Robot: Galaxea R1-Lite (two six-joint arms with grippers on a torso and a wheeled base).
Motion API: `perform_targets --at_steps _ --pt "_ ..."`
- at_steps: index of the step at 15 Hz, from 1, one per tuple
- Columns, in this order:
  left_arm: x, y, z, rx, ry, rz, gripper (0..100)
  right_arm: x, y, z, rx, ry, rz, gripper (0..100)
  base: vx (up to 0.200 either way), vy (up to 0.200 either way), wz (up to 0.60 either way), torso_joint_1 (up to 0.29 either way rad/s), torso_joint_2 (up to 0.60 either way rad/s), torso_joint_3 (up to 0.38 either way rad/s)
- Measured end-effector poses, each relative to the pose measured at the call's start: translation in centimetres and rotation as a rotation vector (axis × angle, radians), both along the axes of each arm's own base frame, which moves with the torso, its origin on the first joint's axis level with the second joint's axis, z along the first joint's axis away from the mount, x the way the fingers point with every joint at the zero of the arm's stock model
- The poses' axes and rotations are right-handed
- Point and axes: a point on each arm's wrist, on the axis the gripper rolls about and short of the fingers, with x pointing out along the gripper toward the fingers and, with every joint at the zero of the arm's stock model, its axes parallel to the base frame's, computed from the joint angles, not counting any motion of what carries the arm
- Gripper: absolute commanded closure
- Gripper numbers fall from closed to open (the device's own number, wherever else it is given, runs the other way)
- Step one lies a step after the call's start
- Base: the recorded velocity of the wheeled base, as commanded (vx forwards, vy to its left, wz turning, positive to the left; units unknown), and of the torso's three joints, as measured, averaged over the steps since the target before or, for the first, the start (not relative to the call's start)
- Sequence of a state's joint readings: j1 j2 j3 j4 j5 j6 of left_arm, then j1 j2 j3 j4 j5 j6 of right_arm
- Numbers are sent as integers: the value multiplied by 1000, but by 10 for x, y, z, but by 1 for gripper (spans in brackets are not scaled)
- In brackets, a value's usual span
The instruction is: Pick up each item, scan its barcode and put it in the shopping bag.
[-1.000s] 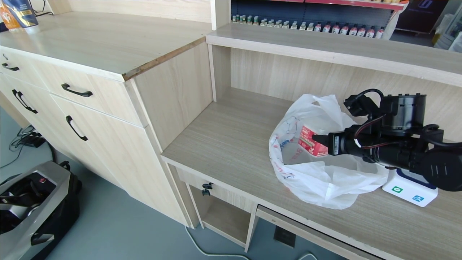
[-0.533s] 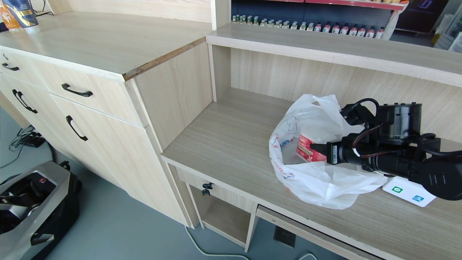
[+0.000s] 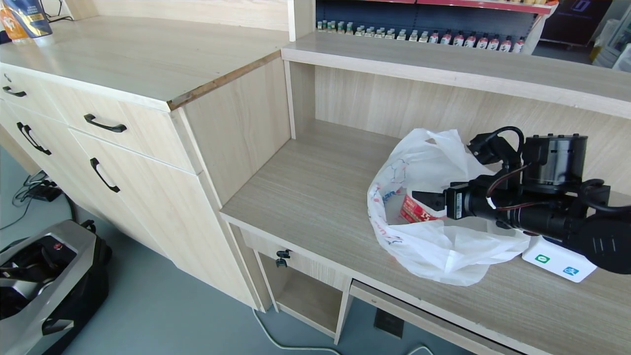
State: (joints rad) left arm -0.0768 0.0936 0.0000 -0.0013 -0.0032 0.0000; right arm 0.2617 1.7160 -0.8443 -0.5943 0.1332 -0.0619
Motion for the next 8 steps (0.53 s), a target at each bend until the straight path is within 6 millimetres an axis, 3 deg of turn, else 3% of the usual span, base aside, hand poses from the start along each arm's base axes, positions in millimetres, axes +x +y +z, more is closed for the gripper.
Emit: perform_targets --at_steps 4,5,8 --pt "0 0 0 0 0 0 0 -13 -6 71 -62 -307 12 0 0 0 0 0 0 0" --pt "0 0 0 0 0 -1 0 -19 -21 83 -114 -365 -22 0 0 0 0 0 0 0" --pt "0 0 0 0 0 0 0 -39 -72 100 -208 -450 -99 0 0 0 -600 2 1 1"
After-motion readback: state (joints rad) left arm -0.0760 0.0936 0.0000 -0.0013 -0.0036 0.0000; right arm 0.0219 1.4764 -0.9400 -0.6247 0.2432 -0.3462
